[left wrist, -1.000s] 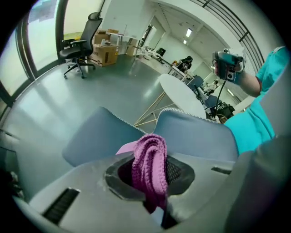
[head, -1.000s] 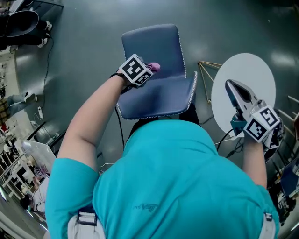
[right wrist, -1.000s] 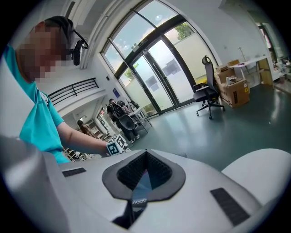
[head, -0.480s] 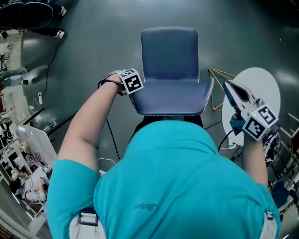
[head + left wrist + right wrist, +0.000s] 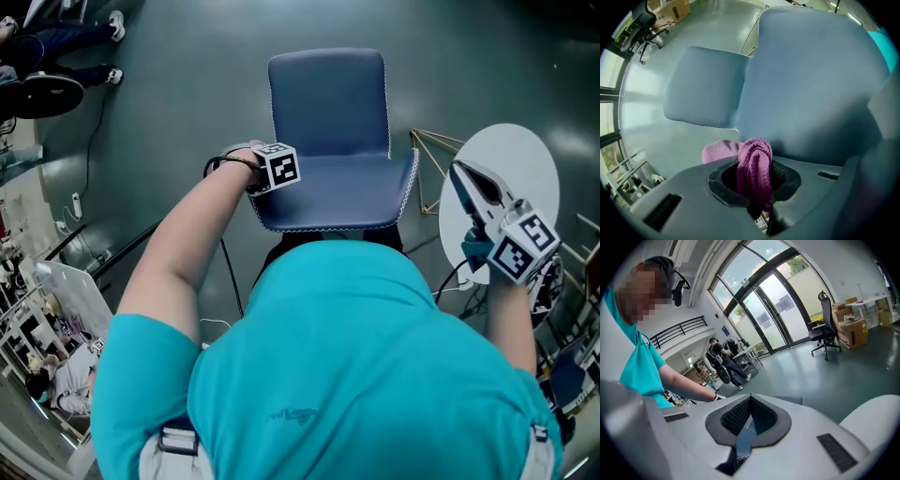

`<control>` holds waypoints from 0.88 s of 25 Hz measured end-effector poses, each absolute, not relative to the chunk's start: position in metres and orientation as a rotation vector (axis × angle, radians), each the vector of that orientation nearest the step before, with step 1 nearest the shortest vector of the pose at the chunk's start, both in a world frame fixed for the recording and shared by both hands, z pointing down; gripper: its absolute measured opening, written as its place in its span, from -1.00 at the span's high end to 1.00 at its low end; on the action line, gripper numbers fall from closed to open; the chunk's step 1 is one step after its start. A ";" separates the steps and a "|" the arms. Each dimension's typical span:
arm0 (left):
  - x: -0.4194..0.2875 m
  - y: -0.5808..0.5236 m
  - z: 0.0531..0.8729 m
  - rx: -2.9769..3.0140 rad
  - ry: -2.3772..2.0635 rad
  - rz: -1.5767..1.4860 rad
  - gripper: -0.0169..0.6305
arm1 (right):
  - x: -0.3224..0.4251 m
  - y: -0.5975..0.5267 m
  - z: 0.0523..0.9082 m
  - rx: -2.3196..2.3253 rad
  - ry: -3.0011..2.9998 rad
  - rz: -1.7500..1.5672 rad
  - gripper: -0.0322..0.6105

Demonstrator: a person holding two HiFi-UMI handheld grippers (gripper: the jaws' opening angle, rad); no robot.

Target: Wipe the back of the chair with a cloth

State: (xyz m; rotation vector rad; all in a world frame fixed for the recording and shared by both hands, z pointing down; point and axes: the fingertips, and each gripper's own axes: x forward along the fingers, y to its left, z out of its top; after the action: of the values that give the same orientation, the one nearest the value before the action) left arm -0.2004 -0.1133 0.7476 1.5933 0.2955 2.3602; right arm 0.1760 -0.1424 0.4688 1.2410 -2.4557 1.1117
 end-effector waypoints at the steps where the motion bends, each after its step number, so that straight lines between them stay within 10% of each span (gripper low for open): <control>1: -0.196 -0.111 0.749 1.592 0.297 2.348 0.77 | 0.180 -0.141 0.470 1.251 -2.452 1.116 0.92; 22: -0.126 -0.082 0.748 1.529 0.228 2.050 0.77 | 0.230 -0.118 0.477 1.375 -2.406 1.155 0.92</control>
State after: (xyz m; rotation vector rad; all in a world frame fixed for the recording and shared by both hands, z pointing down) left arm -0.1257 -0.0819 0.7484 1.5287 0.2280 2.0500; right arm 0.2296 -0.1180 0.4767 1.3754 -2.4062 1.1553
